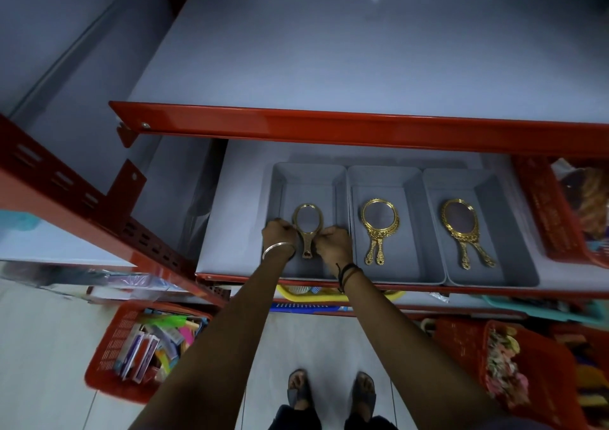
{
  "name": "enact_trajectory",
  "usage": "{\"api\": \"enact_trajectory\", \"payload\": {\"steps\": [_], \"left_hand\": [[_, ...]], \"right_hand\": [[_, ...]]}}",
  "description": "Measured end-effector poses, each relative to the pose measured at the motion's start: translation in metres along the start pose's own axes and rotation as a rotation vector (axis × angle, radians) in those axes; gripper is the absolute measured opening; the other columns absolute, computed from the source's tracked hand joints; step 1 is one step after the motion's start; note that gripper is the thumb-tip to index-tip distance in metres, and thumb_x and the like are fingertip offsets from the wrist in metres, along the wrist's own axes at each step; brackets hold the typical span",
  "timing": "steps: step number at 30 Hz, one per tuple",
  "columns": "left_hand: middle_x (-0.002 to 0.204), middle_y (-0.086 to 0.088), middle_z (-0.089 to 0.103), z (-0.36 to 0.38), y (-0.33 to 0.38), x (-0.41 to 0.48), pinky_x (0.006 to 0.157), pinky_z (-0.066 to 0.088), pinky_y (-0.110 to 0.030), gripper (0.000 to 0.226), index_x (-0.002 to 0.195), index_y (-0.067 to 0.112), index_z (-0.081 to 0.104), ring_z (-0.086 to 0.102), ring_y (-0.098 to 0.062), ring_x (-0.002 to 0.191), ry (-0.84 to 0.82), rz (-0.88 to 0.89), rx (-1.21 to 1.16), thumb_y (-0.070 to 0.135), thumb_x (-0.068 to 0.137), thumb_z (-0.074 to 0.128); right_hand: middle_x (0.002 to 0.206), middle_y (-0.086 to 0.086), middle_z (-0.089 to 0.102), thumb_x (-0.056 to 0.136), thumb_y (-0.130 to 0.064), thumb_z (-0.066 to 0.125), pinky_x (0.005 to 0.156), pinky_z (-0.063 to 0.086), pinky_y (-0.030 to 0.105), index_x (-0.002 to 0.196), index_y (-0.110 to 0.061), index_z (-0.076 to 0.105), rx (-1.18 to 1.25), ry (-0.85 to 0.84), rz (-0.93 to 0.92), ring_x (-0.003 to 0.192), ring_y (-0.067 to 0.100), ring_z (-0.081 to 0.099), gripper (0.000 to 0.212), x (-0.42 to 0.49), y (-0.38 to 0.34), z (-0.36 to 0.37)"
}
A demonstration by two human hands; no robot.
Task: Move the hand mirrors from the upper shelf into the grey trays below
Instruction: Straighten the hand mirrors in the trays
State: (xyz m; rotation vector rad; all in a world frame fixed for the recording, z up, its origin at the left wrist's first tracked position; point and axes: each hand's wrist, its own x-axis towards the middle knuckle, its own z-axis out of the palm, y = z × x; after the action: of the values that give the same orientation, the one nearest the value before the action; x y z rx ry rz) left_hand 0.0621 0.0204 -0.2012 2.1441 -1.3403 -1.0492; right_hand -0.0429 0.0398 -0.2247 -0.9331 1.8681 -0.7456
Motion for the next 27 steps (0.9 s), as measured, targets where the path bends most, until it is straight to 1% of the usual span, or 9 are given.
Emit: {"api": "enact_trajectory", "payload": {"steps": [2, 4, 8, 10, 12, 15, 18, 24, 27], "left_hand": [[0.095, -0.028, 0.073, 0.002, 0.006, 0.005, 0.086, 0.057, -0.04, 0.025, 0.089, -0.005, 0.072, 0.069, -0.039, 0.093, 0.008, 0.01, -0.088, 0.006, 0.082, 0.05], [0.093, -0.029, 0.073, 0.007, 0.016, 0.004, 0.082, 0.058, -0.046, 0.033, 0.088, -0.004, 0.072, 0.07, -0.041, 0.089, 0.015, 0.069, -0.121, 0.013, 0.075, 0.047], [0.096, -0.022, 0.074, 0.027, 0.051, -0.024, 0.084, 0.058, -0.04, 0.022, 0.092, -0.002, 0.073, 0.07, -0.034, 0.093, -0.038, 0.208, -0.092, 0.002, 0.084, 0.052], [0.091, -0.028, 0.073, 0.045, 0.066, -0.04, 0.079, 0.058, -0.043, 0.021, 0.089, -0.005, 0.07, 0.07, -0.04, 0.086, -0.097, 0.288, -0.068, -0.003, 0.084, 0.05], [0.093, -0.03, 0.072, 0.063, 0.076, -0.051, 0.079, 0.058, -0.042, 0.021, 0.089, -0.008, 0.068, 0.069, -0.042, 0.087, -0.134, 0.361, 0.003, -0.004, 0.085, 0.048], [0.108, -0.026, 0.07, 0.087, 0.086, -0.064, 0.09, 0.052, -0.038, 0.026, 0.102, -0.007, 0.069, 0.066, -0.037, 0.103, -0.174, 0.409, 0.176, -0.003, 0.088, 0.047], [0.115, -0.024, 0.067, 0.11, 0.087, -0.074, 0.093, 0.052, -0.037, 0.025, 0.108, -0.006, 0.066, 0.064, -0.036, 0.108, -0.287, 0.362, 0.377, 0.002, 0.088, 0.054], [0.123, -0.024, 0.062, 0.135, 0.078, -0.077, 0.095, 0.05, -0.038, 0.027, 0.115, -0.005, 0.061, 0.061, -0.036, 0.114, -0.338, 0.237, 0.432, 0.004, 0.091, 0.052], [0.122, -0.021, 0.064, 0.131, 0.077, -0.073, 0.094, 0.05, -0.036, 0.027, 0.115, -0.006, 0.061, 0.061, -0.033, 0.114, -0.343, 0.253, 0.437, 0.006, 0.094, 0.049]], "right_hand": [[0.071, 0.007, 0.064, 0.079, -0.009, 0.064, 0.072, 0.055, 0.038, 0.066, -0.015, 0.065, 0.112, -0.002, -0.031, 0.074, 0.025, 0.063, 0.014, -0.001, -0.005, -0.01], [0.078, 0.007, 0.066, 0.079, -0.01, 0.067, 0.078, 0.055, 0.04, 0.073, -0.017, 0.062, 0.231, -0.003, -0.079, 0.079, 0.026, 0.064, 0.011, -0.001, -0.008, -0.029], [0.074, 0.002, 0.063, 0.084, -0.006, 0.064, 0.064, 0.055, 0.03, 0.081, -0.013, 0.059, 0.325, 0.069, -0.11, 0.067, 0.018, 0.06, 0.008, -0.003, 0.0, -0.083], [0.075, 0.007, 0.063, 0.085, -0.005, 0.061, 0.056, 0.05, 0.021, 0.075, -0.013, 0.062, 0.245, 0.186, -0.075, 0.067, 0.02, 0.06, 0.012, 0.0, 0.013, -0.105], [0.081, 0.011, 0.066, 0.085, -0.008, 0.057, 0.051, 0.044, 0.017, 0.081, -0.006, 0.069, 0.04, 0.245, -0.015, 0.075, 0.023, 0.06, 0.013, 0.001, 0.027, -0.123], [0.095, 0.021, 0.072, 0.086, -0.009, 0.057, 0.069, 0.048, 0.023, 0.092, 0.005, 0.071, -0.074, 0.189, 0.039, 0.092, 0.03, 0.067, 0.021, 0.005, 0.045, -0.138], [0.104, 0.019, 0.071, 0.088, -0.017, 0.056, 0.072, 0.043, 0.023, 0.097, 0.004, 0.07, -0.161, 0.075, 0.096, 0.1, 0.031, 0.067, 0.027, 0.009, 0.055, -0.143], [0.101, 0.018, 0.074, 0.087, -0.009, 0.056, 0.073, 0.049, 0.025, 0.092, 0.002, 0.073, -0.195, -0.013, 0.046, 0.08, 0.02, 0.061, 0.02, 0.025, 0.066, -0.142], [0.101, 0.017, 0.074, 0.088, -0.004, 0.054, 0.086, 0.056, 0.033, 0.093, 0.001, 0.074, -0.169, -0.017, -0.005, 0.089, 0.025, 0.066, 0.021, 0.023, 0.063, -0.142]]}}
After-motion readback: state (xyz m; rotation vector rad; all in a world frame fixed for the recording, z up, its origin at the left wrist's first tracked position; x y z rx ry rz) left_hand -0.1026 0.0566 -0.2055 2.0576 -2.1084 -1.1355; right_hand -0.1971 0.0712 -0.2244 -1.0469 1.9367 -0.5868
